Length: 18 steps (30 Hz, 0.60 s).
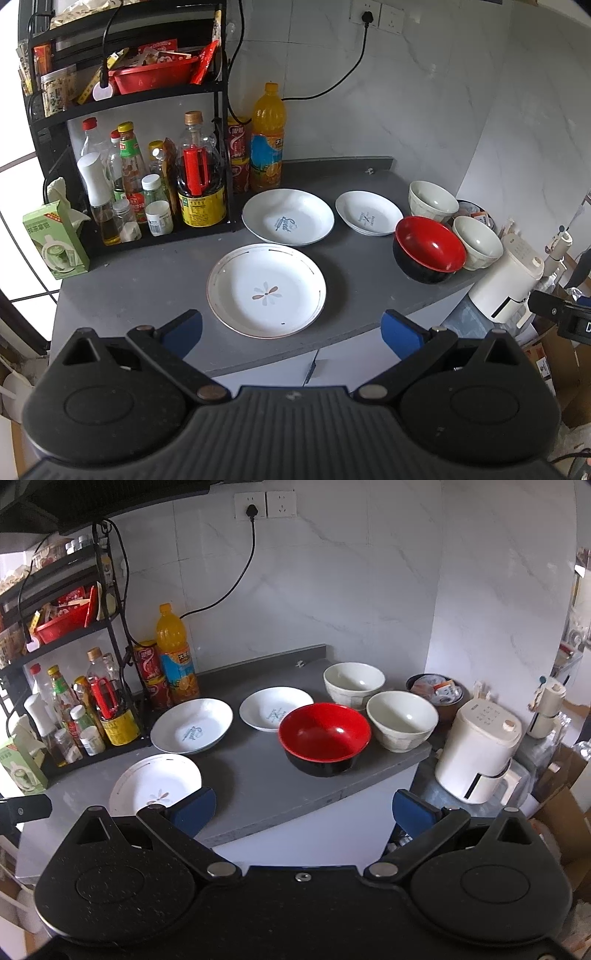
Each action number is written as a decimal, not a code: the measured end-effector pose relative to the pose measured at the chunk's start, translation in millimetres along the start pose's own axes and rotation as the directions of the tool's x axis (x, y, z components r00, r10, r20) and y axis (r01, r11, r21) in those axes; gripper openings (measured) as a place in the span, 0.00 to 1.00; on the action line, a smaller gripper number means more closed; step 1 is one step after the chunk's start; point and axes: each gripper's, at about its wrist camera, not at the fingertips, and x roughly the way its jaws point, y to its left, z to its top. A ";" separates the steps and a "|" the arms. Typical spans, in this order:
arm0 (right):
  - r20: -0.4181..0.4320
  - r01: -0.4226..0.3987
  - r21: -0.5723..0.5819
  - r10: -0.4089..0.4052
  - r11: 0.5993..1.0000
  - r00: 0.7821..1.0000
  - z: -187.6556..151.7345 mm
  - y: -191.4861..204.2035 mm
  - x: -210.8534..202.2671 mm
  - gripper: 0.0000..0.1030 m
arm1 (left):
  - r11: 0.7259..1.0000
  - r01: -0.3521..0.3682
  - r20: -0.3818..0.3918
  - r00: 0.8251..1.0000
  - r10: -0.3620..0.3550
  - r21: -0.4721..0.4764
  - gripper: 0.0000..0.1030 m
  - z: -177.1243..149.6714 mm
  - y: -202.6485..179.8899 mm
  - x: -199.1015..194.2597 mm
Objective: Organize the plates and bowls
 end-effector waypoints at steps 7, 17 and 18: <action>-0.007 0.016 0.014 -0.016 1.000 1.000 -1.5 -0.7 -1.7 1.00 | 1.000 0.014 -0.004 1.000 -0.014 0.002 0.99 2.1 1.1 -1.1; -0.027 0.023 0.029 -0.023 0.999 0.999 -4.3 1.6 -3.9 1.00 | 0.999 0.021 -0.007 1.000 -0.021 0.028 0.99 5.8 -2.5 4.2; -0.029 0.023 0.032 -0.022 0.999 0.999 -3.5 1.6 -3.8 1.00 | 0.999 0.022 -0.009 1.000 -0.022 0.032 0.99 6.3 -3.1 4.5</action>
